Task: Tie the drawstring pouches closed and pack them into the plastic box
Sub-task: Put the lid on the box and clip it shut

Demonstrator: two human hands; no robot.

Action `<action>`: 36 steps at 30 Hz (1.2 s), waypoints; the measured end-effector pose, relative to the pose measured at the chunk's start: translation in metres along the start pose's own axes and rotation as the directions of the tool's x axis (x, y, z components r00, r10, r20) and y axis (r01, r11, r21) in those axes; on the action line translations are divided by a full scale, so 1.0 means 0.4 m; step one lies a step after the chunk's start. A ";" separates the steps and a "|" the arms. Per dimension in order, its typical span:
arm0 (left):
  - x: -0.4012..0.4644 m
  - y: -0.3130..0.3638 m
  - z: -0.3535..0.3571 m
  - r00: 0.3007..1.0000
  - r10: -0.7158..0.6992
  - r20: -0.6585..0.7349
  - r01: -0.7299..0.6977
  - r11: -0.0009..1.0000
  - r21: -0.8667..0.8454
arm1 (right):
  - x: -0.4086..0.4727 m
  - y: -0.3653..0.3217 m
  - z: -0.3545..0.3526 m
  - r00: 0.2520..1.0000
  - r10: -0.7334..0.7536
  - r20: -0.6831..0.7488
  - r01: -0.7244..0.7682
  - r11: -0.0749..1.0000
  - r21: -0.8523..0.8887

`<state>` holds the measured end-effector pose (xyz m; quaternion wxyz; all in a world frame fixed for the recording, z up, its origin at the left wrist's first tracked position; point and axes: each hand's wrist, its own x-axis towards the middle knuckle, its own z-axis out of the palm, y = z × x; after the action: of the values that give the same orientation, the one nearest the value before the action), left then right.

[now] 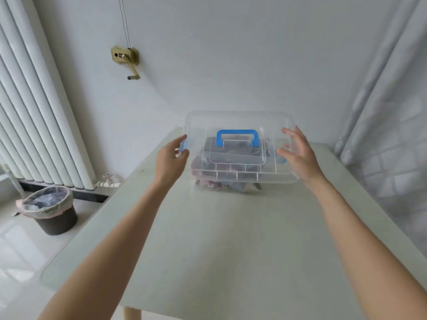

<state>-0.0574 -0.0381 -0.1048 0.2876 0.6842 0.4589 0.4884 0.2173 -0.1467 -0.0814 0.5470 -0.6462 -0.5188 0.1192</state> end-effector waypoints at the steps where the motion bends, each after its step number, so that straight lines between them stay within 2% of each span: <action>1: 0.023 0.004 0.010 1.000 0.006 0.001 -0.006 1.000 0.013 | 0.023 0.000 0.003 1.000 0.010 -0.013 -0.010 1.000 0.011; 4: 0.090 0.008 0.035 1.000 0.011 -0.005 -0.010 0.997 0.079 | 0.091 0.006 0.018 0.998 0.045 -0.042 -0.045 0.999 0.007; 9: 0.167 0.005 0.051 0.998 -0.055 0.027 0.052 0.992 0.113 | 0.185 0.031 0.055 0.989 0.134 -0.057 -0.140 0.983 -0.120; 16: 0.203 -0.037 0.086 0.973 -0.192 0.126 0.169 0.970 0.176 | 0.234 0.084 0.089 0.957 0.288 0.024 -0.275 0.933 -0.230; 19: 0.204 -0.043 0.106 0.975 -0.186 0.120 0.160 0.966 0.201 | 0.238 0.096 0.070 0.951 0.303 0.059 -0.273 0.915 -0.298; 22: 0.204 -0.049 0.109 0.974 -0.189 0.127 0.161 0.965 0.205 | 0.231 0.115 0.053 0.944 0.322 0.072 -0.289 0.912 -0.291; 28: 0.191 -0.043 0.099 0.955 -0.262 0.140 0.244 0.960 0.135 | 0.210 0.147 0.051 0.928 0.361 -0.086 -0.370 0.883 -0.288; 29: 0.188 -0.040 0.096 0.951 -0.278 0.135 0.261 0.956 0.136 | 0.206 0.144 0.054 0.923 0.377 -0.080 -0.385 0.888 -0.252; 31: 0.184 -0.034 0.094 0.943 -0.306 0.128 0.287 0.947 0.145 | 0.198 0.140 0.058 0.893 0.450 -0.009 -0.449 0.891 -0.070; 33: 0.184 -0.034 0.094 0.937 -0.327 0.124 0.310 0.941 0.135 | 0.184 0.138 0.057 0.849 0.523 0.079 -0.529 0.839 0.129; 34: 0.188 -0.036 0.095 0.934 -0.335 0.124 0.320 0.939 0.126 | 0.176 0.138 0.055 0.840 0.536 0.087 -0.542 0.816 0.199; 36: 0.198 -0.044 0.098 0.931 -0.347 0.116 0.336 0.936 0.106 | 0.171 0.149 0.052 0.855 0.518 0.006 -0.503 0.827 0.251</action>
<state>-0.0191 0.0434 -0.1017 0.3689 0.6363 0.5712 0.3645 0.2641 -0.0716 -0.1104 0.5861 -0.6926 -0.2912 0.3033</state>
